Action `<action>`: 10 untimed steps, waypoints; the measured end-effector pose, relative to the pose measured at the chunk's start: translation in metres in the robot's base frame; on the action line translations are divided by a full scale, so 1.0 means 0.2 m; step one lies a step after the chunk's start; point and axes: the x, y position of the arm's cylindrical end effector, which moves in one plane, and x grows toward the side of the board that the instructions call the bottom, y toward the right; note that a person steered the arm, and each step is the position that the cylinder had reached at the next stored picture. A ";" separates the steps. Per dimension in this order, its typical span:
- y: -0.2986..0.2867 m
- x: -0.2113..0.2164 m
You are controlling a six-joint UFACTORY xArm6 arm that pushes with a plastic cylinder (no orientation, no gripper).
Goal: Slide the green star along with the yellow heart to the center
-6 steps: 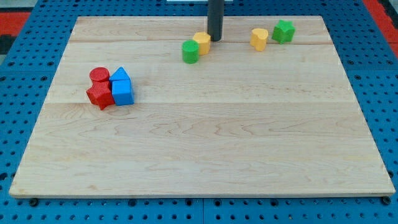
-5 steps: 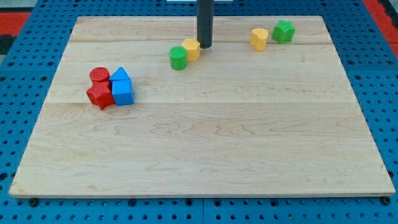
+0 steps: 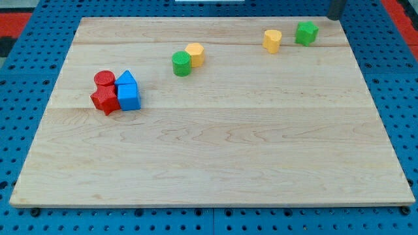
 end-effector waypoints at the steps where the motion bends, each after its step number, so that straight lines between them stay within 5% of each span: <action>1: -0.03 0.15; 3: -0.50 0.22; 10: -0.95 0.40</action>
